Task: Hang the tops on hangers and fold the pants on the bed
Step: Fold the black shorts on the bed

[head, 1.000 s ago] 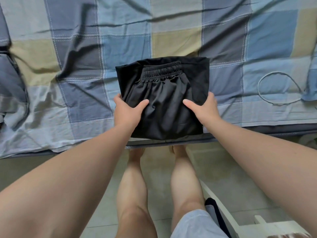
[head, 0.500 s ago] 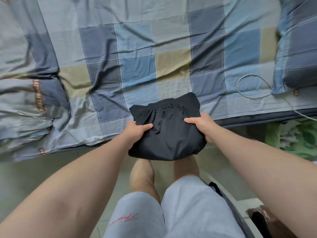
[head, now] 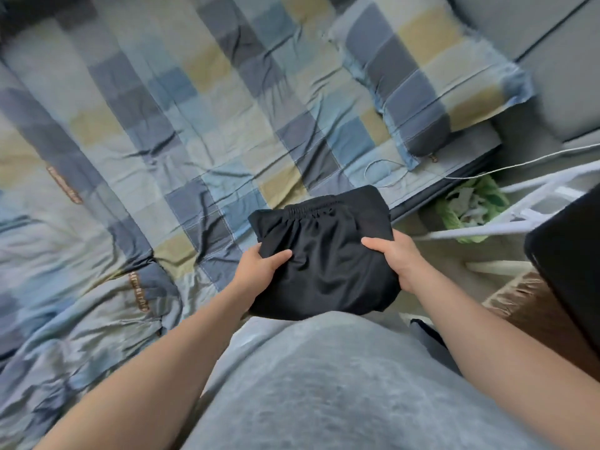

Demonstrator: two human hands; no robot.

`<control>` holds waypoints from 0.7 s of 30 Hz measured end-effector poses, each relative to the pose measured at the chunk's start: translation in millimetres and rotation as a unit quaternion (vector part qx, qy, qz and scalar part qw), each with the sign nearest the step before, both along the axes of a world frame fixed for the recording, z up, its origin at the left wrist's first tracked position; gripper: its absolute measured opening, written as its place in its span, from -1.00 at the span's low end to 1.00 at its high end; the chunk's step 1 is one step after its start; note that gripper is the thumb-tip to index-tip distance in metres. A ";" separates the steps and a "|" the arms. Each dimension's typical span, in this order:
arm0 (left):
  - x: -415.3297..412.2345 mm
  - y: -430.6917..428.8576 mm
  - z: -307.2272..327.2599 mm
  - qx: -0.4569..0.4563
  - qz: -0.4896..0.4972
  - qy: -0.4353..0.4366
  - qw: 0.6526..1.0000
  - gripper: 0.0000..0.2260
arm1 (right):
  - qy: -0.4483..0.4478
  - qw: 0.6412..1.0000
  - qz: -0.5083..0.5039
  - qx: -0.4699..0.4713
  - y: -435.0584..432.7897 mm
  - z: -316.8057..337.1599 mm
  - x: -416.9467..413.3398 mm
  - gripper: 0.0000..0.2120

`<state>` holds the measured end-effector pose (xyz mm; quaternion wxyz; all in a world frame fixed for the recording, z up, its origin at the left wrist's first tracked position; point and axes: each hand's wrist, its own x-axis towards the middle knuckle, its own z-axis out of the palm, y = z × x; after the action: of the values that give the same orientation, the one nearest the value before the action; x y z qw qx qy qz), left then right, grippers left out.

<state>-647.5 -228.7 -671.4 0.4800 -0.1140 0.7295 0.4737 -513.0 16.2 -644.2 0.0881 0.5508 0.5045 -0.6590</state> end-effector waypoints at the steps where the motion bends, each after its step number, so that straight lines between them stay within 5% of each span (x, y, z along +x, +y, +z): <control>1: -2.3 5.8 10.2 0.012 -0.017 0.023 1.000 -0.69 | 0.018 1.000 -0.015 0.012 2.1 13.8 6.2 -0.77; 12: 15.5 127.6 134.9 0.187 -0.233 0.196 0.934 -0.85 | 0.176 0.937 -0.245 0.173 16.5 145.9 121.7 -0.75; 21: 176.7 209.0 202.4 0.321 -0.388 0.191 0.842 -0.90 | 0.170 0.850 -0.385 0.317 -18.3 215.2 319.7 -0.59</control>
<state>-470.8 -19.7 -469.1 0.4856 0.4320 0.5983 0.4687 -193.3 -2.1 -429.0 -0.4390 0.5785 0.4405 -0.5278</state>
